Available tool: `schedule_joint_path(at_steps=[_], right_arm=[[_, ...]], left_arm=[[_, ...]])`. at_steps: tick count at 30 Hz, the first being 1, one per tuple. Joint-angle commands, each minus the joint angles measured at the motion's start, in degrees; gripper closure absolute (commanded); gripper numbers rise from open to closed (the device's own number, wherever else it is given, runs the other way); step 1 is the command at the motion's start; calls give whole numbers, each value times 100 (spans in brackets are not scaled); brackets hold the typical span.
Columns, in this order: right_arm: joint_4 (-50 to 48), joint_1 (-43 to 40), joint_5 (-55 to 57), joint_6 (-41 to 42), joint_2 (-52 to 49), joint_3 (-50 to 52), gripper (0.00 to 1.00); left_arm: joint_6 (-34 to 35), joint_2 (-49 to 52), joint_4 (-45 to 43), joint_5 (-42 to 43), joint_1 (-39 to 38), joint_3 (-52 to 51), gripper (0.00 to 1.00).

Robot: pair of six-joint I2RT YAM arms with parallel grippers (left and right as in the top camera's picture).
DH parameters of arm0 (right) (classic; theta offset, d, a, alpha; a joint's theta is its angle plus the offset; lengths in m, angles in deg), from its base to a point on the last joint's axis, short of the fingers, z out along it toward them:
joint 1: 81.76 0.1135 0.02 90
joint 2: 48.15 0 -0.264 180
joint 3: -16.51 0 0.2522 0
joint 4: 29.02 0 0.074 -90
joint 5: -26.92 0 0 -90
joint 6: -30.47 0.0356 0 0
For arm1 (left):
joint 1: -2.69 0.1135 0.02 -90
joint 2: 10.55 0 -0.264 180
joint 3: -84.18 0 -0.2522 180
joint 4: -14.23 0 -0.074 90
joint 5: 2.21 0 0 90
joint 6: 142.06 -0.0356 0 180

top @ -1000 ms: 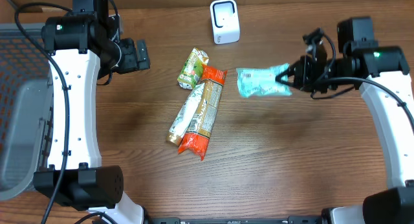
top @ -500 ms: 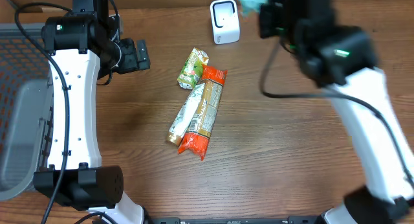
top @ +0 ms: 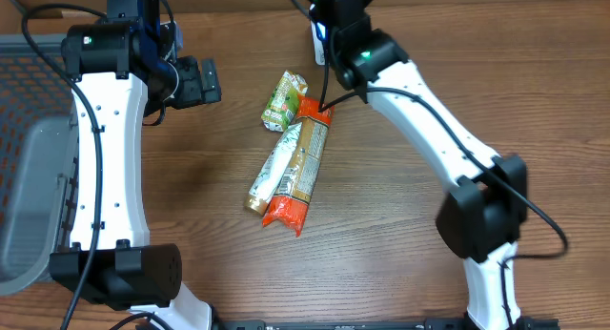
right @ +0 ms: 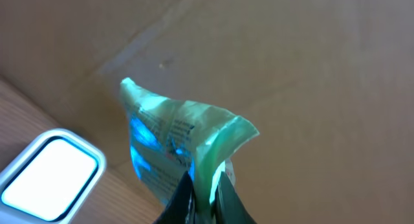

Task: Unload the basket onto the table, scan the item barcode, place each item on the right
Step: 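Hold the teal tissue pack barcode in front of the white scanner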

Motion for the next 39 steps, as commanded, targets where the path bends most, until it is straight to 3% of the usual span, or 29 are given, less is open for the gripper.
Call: schedule_joint_path(at_steps=[1, 9, 33, 39], right_arm=[[-636, -59, 256, -1268, -551, -44, 96], [-1434, -160, 424, -1939, -1364, -37, 96], [-1401, -85, 723, -1906, -1329, -37, 96], [-787, 39, 723, -1641, -1128, -37, 96]], left_arm=[[59, 61, 11, 0, 24, 0, 1], [59, 61, 9, 0, 24, 0, 1], [59, 61, 11, 0, 24, 0, 0], [59, 61, 9, 2, 24, 0, 0]])
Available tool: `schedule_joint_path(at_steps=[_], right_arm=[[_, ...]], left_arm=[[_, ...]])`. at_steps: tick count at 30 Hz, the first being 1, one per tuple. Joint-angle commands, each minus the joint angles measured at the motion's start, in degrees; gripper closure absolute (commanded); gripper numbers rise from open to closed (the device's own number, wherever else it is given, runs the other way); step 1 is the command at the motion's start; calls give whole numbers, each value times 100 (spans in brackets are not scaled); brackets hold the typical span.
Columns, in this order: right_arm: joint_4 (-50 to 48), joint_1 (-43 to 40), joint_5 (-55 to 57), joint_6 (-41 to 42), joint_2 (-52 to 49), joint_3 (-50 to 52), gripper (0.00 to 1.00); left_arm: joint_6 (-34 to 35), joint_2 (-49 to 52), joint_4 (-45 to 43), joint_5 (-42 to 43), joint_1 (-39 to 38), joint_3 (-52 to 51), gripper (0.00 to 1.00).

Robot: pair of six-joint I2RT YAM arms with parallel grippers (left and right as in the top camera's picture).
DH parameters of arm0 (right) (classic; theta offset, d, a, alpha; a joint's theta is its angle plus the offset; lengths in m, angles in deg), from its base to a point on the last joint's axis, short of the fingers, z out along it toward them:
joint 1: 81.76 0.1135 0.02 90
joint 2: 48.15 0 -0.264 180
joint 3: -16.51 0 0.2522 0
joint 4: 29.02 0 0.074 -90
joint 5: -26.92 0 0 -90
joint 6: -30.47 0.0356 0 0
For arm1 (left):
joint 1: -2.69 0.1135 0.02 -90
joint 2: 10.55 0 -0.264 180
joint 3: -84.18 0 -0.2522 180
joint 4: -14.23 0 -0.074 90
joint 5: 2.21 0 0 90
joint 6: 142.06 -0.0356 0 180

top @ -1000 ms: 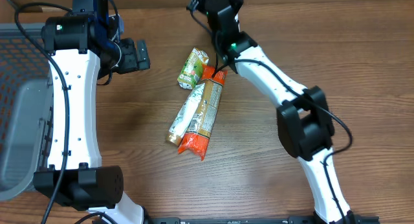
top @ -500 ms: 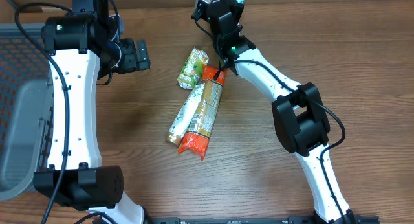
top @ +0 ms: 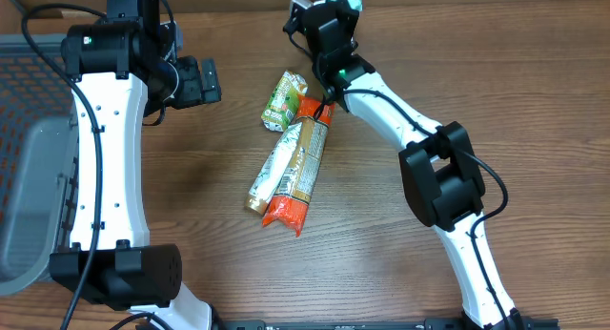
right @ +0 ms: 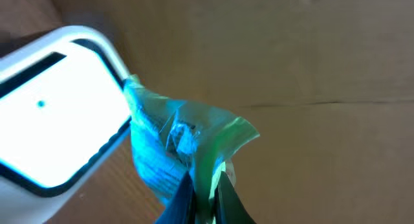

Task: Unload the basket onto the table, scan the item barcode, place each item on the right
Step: 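Hold the teal tissue pack barcode in front of the white scanner, then place the teal pack at the right and reach toward the spaghetti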

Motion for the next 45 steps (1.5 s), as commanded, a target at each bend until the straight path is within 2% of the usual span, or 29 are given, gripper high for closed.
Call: schedule_joint_path(at_steps=[1, 4, 8, 11, 14, 17, 21, 23, 25, 29, 33, 37, 41, 43, 45], right_arm=[[179, 111, 61, 409, 450, -50, 96], [282, 111, -15, 1261, 662, -50, 96], [997, 101, -566, 1714, 1222, -50, 96], [1628, 94, -726, 2435, 1816, -50, 96], [2765, 81, -1176, 3488, 2590, -52, 96], [4028, -85, -2428, 4640, 3392, -52, 96], [5497, -811, -4907, 5576, 4325, -52, 96], [6054, -1292, -5663, 6004, 4590, -52, 96], [6655, -1908, -6168, 6500, 4756, -52, 96], [7604, -3252, -6485, 7016, 4745, 61, 96], [7392, -4369, -6806, 7519, 4704, 789, 96], [6122, -5180, -6800, 8719, 4704, 2319, 96], [4739, -5622, -6800, 9711, 4704, 3803, 96], [3945, -5794, -6798, 10142, 4704, 4625, 96], [3571, -5862, -6778, 10290, 4704, 5095, 96]], left_arm=[[57, 61, 7, -2, 24, 0, 0], [57, 61, 7, 0, 24, 0, 0], [57, 61, 9, -2, 24, 0, 0], [57, 61, 9, 0, 24, 0, 0], [57, 61, 7, -2, 24, 0, 0], [57, 61, 7, -2, 24, 2, 1], [57, 61, 7, -2, 24, 0, 0], [57, 61, 7, -2, 24, 0, 0], [57, 61, 7, 0, 24, 0, 1], [57, 61, 7, 0, 24, 0, 0], [57, 61, 7, 0, 24, 2, 0], [57, 61, 7, 0, 24, 0, 1], [57, 61, 7, -2, 24, 2, 0], [57, 61, 9, 0, 24, 0, 0], [57, 61, 7, -2, 24, 2, 0]])
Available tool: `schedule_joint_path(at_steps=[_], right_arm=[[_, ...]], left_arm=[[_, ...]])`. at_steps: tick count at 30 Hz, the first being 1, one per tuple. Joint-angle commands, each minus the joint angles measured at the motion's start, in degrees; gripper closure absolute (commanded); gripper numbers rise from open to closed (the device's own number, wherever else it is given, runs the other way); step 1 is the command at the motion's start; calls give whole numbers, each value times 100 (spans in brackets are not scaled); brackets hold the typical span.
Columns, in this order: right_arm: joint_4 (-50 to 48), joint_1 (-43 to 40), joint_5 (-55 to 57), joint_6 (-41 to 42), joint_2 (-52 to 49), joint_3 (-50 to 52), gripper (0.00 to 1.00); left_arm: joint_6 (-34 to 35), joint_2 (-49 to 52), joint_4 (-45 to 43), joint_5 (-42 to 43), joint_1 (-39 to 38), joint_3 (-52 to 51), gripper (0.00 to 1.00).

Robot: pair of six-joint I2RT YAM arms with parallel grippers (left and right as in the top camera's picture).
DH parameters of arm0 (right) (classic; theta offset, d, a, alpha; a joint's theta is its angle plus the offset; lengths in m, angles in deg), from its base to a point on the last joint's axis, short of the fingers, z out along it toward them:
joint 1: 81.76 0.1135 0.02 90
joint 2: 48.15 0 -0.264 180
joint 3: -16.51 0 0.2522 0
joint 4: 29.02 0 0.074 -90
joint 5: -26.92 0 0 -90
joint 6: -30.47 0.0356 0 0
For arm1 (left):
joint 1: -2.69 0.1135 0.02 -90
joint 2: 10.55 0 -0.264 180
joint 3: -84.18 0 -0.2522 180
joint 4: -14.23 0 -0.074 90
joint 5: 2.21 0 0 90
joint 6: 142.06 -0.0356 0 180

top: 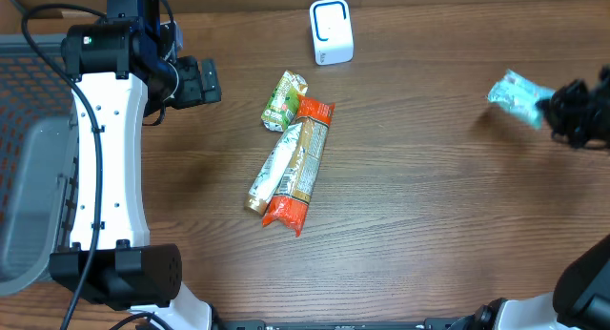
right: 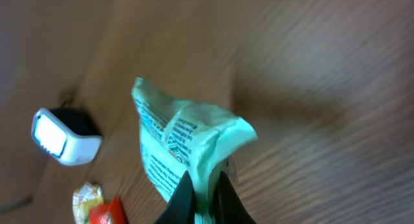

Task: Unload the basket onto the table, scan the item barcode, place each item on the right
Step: 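Place the teal pack at the right and reach toward the spaghetti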

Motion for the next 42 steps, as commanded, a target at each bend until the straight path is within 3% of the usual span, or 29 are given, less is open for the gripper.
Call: schedule_joint_path(at_steps=[1, 6, 9, 12, 15, 23, 26, 36, 42], right_arm=[[-540, -114, -114, 918, 76, 815, 96], [-671, -111, 629, 940, 76, 1303, 94], [-669, -133, 715, 905, 76, 1331, 55], [-522, -184, 417, 636, 81, 1217, 40], [-149, -186, 151, 542, 92, 925, 32], [1661, 481, -50, -181, 177, -675, 26], [1637, 1394, -664, -234, 160, -785, 0], [540, 4094, -745, -131, -619, -568, 0], [-282, 5088, -638, 647, -1449, -564, 1]], left_arm=[[57, 61, 9, 2, 24, 0, 0], [57, 61, 9, 0, 24, 0, 0], [57, 61, 9, 2, 24, 0, 1], [57, 61, 9, 0, 24, 0, 0], [57, 61, 9, 2, 24, 0, 0], [57, 61, 11, 2, 24, 2, 0], [57, 61, 9, 2, 24, 0, 0], [57, 61, 9, 0, 24, 0, 0], [57, 61, 9, 2, 24, 0, 1]])
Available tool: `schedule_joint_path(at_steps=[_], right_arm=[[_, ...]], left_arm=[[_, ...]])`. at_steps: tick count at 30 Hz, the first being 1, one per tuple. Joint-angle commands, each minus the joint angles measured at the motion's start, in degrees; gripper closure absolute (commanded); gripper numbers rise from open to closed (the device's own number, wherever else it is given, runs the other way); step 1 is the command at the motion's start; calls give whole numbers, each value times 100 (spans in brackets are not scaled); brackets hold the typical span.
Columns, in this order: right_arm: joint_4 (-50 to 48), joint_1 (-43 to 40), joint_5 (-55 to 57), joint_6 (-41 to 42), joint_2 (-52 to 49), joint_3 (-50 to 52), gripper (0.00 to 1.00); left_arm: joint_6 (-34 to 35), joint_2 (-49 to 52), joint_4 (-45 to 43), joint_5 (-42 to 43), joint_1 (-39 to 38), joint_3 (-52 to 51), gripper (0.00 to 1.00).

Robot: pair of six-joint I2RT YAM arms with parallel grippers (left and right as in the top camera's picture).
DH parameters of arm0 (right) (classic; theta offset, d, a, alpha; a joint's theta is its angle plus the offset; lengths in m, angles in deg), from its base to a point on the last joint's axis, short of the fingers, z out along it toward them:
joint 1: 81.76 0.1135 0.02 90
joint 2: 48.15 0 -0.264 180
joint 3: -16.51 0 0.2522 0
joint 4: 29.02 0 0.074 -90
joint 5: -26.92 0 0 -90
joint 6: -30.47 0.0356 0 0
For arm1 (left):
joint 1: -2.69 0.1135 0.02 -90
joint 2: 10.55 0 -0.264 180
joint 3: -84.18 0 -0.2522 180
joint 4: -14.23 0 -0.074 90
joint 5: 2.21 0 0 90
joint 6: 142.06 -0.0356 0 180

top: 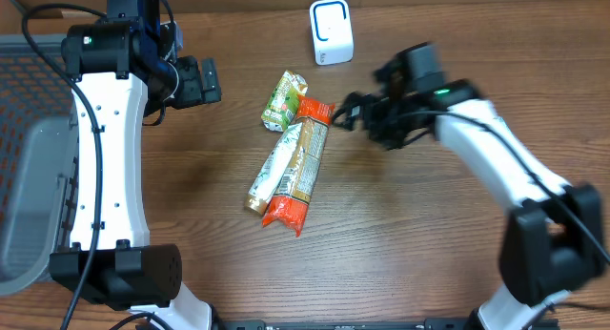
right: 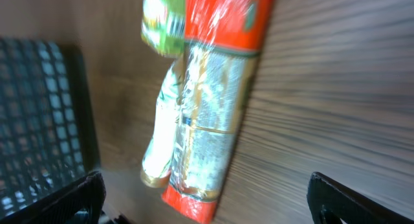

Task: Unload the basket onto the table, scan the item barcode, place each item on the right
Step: 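Place the teal pack at the right and reach toward the spaghetti, then grasp the red-ended spaghetti package with the right gripper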

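The white barcode scanner (top: 331, 30) stands at the table's far edge. A heap of snack packets lies mid-table: a long red and silver packet (top: 297, 168) (right: 217, 114), a green one (top: 284, 99) (right: 162, 20) at its far end, and a pale slim one (top: 270, 170) (right: 160, 130) along its left side. My right gripper (top: 353, 111) (right: 206, 188) is open and empty just right of the red packet's far end, its fingers (right: 336, 198) spread wide. My left gripper (top: 197, 80) hangs at the upper left, holding nothing that shows. No mint-green packet is in view.
A dark mesh basket (top: 29, 92) (right: 39, 107) and a grey bin (top: 33, 196) stand at the table's left edge. Brown cardboard runs behind the table's far edge.
My right gripper was at the far right edge, shut on a mint-green packet. Now it is open and empty beside the packet heap mid-table, and that packet is out of view. The left arm is unchanged.
My right gripper held a mint-green packet up by the scanner, then right against its lit face. Then it was at the table's far right with the packet still gripped. Now it is open over the red packet's far end, without the mint packet.
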Motion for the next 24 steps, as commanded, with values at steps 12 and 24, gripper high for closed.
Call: schedule_joint_path(at_steps=[12, 24], right_arm=[[-870, 726, -94, 684, -1399, 136, 27], [-2291, 1261, -170, 1453, -1434, 940, 34]], left_arm=[[57, 61, 11, -2, 24, 0, 0], [57, 61, 9, 0, 24, 0, 1]])
